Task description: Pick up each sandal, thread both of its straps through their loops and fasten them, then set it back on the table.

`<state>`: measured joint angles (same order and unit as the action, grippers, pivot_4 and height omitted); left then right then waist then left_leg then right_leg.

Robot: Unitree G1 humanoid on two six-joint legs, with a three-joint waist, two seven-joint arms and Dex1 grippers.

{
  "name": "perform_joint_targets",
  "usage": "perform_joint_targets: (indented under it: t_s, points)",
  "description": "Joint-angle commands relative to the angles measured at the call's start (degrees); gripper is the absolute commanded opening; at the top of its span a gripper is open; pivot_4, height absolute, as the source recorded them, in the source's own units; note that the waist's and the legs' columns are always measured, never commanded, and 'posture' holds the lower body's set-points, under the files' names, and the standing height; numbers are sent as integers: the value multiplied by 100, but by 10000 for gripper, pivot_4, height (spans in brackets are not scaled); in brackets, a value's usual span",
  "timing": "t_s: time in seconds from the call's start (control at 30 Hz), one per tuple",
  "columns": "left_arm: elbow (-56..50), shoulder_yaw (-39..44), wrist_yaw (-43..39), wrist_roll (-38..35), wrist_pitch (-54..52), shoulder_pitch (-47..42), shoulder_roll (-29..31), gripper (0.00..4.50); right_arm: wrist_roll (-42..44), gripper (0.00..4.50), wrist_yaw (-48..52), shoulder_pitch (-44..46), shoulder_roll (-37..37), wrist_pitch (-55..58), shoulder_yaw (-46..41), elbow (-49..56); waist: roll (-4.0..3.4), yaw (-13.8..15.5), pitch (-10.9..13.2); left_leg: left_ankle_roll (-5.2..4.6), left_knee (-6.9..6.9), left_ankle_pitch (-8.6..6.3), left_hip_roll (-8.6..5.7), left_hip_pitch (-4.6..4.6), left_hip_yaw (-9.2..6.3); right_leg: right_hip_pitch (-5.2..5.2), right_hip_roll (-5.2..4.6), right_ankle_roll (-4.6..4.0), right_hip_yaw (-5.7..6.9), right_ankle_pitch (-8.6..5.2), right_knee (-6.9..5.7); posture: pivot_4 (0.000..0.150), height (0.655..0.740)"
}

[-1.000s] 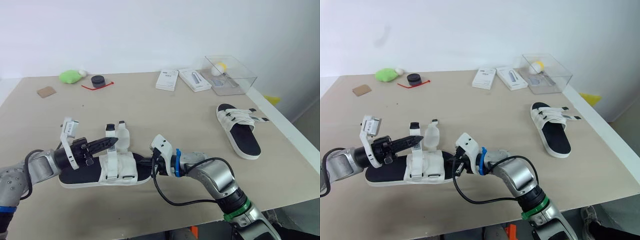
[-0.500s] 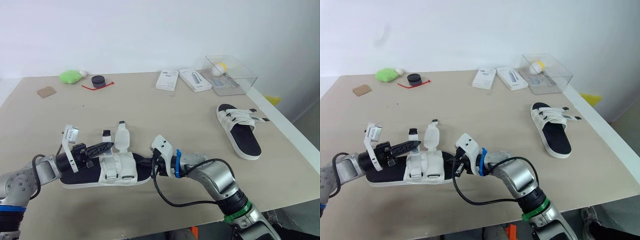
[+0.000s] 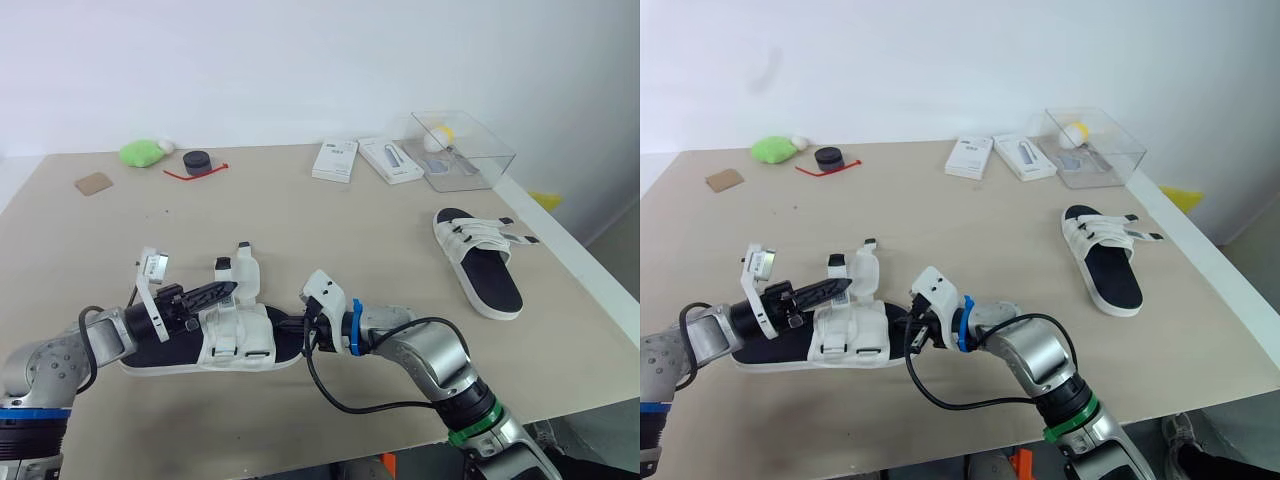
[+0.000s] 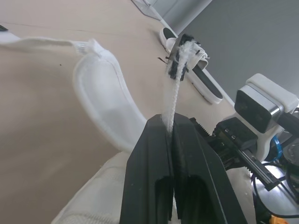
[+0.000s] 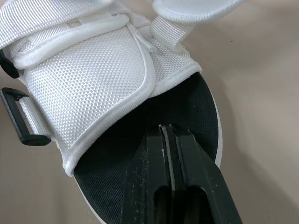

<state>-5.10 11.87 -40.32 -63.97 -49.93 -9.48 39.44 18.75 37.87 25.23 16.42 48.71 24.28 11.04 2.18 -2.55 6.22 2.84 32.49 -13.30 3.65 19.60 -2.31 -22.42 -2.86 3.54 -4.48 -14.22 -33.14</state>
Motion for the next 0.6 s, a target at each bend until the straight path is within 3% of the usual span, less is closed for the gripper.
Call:
perform_joint_targets:
  t_s: [0.03,0.57,0.6]
  points:
    - [-92,173,-72,203,57,-4,2,759,-147,0,-139,-137,85,238,43,-198,0,0,0,0,0,0,-3,1,-9,1,2,0,0,0,0,1500,7400]
    - [122,201,-438,874,167,128,-96,759,-130,0,-141,-102,64,230,46,-227,-2,-1,1,0,0,0,-9,2,-34,0,10,0,0,0,0,1500,7400]
    - [128,184,-467,932,194,128,-110,3241,-129,0,-140,-107,68,229,45,-221,-2,-1,1,0,0,0,-9,2,-35,0,10,0,0,0,0,1500,7400]
